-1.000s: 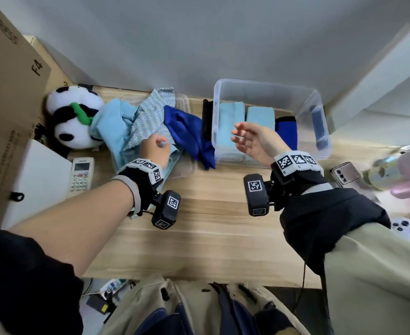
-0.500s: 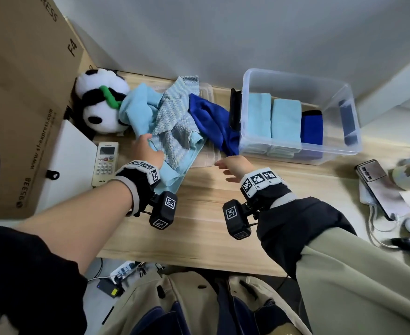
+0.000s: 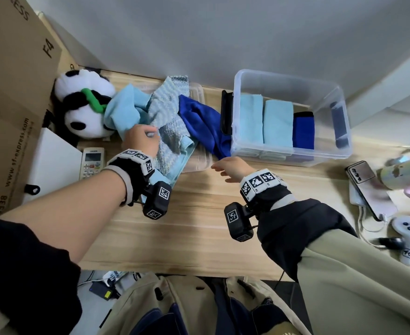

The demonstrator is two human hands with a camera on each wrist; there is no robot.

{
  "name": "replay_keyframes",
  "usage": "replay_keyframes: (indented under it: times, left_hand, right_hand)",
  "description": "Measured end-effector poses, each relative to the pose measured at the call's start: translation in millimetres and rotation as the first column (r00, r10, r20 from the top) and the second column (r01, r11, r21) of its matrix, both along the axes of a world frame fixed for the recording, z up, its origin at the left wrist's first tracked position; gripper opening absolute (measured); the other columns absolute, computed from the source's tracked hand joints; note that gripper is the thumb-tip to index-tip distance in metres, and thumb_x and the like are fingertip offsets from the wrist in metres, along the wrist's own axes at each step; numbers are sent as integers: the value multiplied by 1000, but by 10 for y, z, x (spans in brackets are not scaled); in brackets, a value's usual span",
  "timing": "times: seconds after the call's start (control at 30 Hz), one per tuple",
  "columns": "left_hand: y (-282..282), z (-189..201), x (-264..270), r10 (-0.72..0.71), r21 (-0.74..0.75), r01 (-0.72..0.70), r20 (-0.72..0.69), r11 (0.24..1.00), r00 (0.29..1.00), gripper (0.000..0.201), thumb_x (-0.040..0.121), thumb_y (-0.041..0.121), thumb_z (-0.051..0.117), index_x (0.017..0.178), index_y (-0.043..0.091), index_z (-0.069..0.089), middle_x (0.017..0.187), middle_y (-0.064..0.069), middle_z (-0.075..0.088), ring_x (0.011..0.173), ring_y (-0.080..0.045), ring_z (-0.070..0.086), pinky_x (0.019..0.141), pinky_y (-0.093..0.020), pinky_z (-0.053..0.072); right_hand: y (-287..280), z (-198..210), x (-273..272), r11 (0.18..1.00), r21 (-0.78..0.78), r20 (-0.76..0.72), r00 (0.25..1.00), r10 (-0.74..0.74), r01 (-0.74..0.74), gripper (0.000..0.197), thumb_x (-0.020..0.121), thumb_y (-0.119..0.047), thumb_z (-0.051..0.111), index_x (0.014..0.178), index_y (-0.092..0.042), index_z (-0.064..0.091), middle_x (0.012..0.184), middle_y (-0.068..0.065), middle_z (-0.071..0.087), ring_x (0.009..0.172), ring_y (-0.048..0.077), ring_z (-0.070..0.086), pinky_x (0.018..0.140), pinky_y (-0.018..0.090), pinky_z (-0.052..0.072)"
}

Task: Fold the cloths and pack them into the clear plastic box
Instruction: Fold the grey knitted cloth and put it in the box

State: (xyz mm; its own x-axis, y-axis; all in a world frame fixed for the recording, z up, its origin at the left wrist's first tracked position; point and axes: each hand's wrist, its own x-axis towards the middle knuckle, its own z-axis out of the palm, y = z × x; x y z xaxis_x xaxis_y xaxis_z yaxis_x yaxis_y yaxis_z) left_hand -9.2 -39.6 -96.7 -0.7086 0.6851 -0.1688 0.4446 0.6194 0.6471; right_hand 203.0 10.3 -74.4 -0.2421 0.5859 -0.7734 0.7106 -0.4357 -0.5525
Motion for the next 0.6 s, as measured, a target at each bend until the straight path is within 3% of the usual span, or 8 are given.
replay_keyframes:
  times: [0.07, 0.17, 0.23, 0.3, 0.37, 0.43, 0.53, 0.6]
  left_hand:
    - [38, 72, 67, -62, 120, 54, 66, 991, 996, 16, 81, 14, 63, 92, 14, 74, 92, -7, 72, 80, -18, 64, 73, -21, 50]
    - [105, 234, 250, -198, 227, 150, 209, 962, 958, 10, 79, 3, 64, 82, 9, 70, 74, 0, 63, 58, 2, 52, 57, 0, 37]
    - [143, 343, 377, -305, 266, 230, 285, 936, 909, 20, 79, -3, 59, 70, 15, 59, 67, 5, 55, 58, 2, 49, 58, -3, 37]
    - [160, 463, 506, -402, 275, 316, 354, 908, 845, 30, 79, -7, 54, 65, 19, 49, 63, 4, 50, 50, 6, 47, 53, -4, 36]
    - [143, 589, 609, -485, 291, 394, 397, 872, 779, 32, 81, -8, 53, 66, 18, 45, 62, 1, 47, 47, 6, 46, 53, -6, 36]
    - [113, 685, 662, -528, 345, 407, 429, 846, 733, 31, 83, -7, 53, 68, 17, 43, 64, 0, 46, 57, -2, 47, 59, -12, 39]
    - [31, 802, 721, -559, 416, 387, 475, 823, 680, 28, 86, -5, 55, 71, 16, 43, 70, -2, 48, 69, -12, 51, 68, -19, 43]
    - [-15, 881, 793, -601, 461, 400, 475, 793, 643, 27, 86, -5, 56, 74, 16, 43, 72, -2, 49, 71, -13, 54, 69, -19, 44]
  right_hand:
    - [7, 37, -11, 998, 33, -54, 997, 47, -45, 28, 94, -19, 49, 115, -4, 60, 107, 7, 60, 90, 16, 52, 72, 25, 43]
    - [6, 105, -96, 988, 154, -181, 982, 53, -25, 27, 95, -18, 49, 117, -4, 55, 102, 8, 61, 82, 17, 57, 66, 23, 43]
    - [3, 152, -152, 967, 253, -224, 974, 45, 13, 41, 91, -21, 56, 128, -8, 43, 109, 8, 55, 87, 17, 55, 72, 28, 46]
    - [4, 216, -172, 936, 352, -238, 969, 69, 20, 63, 88, -24, 61, 141, -12, 29, 121, 7, 47, 104, 18, 51, 86, 34, 46]
    - [-23, 310, -164, 897, 441, -284, 954, 100, 37, 70, 87, -18, 63, 144, -14, 23, 134, 7, 41, 121, 18, 43, 96, 35, 44]
    - [-32, 373, -124, 854, 518, -328, 934, 139, 55, 59, 87, -11, 62, 139, -14, 36, 133, 4, 43, 122, 17, 42, 99, 31, 42]
    - [-90, 426, 5, 793, 607, -310, 933, 183, 47, 26, 87, -10, 62, 112, -4, 60, 112, 5, 58, 108, 18, 51, 104, 34, 39]
    - [-148, 456, 98, 779, 624, -333, 924, 190, 64, 15, 87, -8, 60, 100, -2, 61, 98, 7, 63, 96, 17, 56, 95, 28, 44]
